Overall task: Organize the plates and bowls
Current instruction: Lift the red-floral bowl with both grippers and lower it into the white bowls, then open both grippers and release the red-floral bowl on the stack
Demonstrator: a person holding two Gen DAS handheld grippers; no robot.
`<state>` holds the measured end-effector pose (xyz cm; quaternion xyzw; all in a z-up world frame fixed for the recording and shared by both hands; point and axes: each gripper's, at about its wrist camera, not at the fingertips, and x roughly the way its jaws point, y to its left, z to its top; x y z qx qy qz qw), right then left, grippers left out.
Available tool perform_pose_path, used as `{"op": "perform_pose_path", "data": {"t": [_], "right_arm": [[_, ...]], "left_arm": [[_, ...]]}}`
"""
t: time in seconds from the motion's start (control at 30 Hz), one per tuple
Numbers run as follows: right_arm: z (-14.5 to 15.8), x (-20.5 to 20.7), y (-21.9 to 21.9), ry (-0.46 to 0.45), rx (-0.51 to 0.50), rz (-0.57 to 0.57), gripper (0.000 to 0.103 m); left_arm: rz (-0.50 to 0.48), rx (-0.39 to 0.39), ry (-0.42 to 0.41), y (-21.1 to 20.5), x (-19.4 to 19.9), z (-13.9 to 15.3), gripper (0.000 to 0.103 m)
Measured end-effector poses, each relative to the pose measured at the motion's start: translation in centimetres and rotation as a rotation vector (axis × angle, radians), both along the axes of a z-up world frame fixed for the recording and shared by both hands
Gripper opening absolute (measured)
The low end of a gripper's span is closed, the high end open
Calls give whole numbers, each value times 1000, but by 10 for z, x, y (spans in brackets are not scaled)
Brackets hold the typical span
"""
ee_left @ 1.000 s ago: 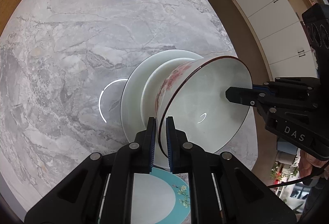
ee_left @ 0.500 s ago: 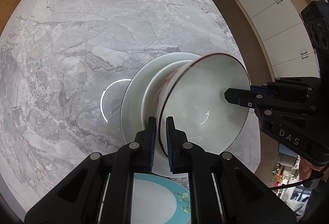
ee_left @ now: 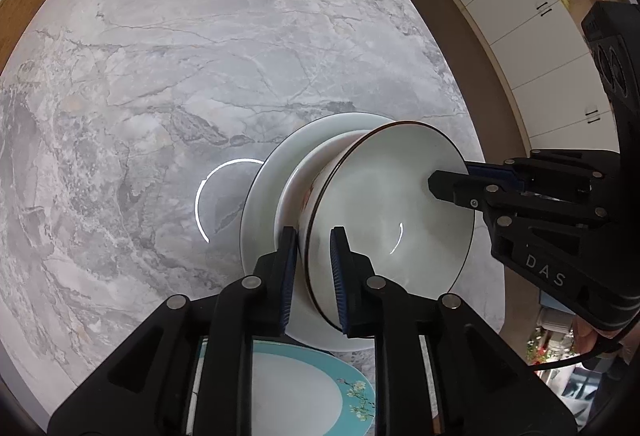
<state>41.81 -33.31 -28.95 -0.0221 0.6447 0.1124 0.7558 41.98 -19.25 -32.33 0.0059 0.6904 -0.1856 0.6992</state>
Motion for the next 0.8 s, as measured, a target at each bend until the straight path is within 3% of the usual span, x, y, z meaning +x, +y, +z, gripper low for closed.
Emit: {"op": "perform_pose_path", "data": {"t": [0.07,0.2,0.27,0.33,0.4,0.43,0.67,0.8], "right_arm": [[-1,0,-1,-2,1,-7,31],[-2,-1,-3,-5,8,-10,32],[-2,0,-4,-8,12,-16,37],[0,0,-6,-16,20,-26,46],[1,0,-8,-21,25,-32,49],[1,0,-9,-19,32,-34,50],[3,-1,-7,-25,36,-34,50],[7,0,-8,-35,40,-41,50]], "left_arm": [[6,-5,2,1,0,1,17],[13,-6,-2,4,0,2,18],[10,-10,2,5,-1,3,22],[4,-36,6,5,-3,6,46],[-13,-47,-1,2,-7,8,65],[-18,-42,-10,1,-8,9,68],[-11,-68,19,4,-3,10,69],[-56,-43,3,-4,1,10,75]]}}
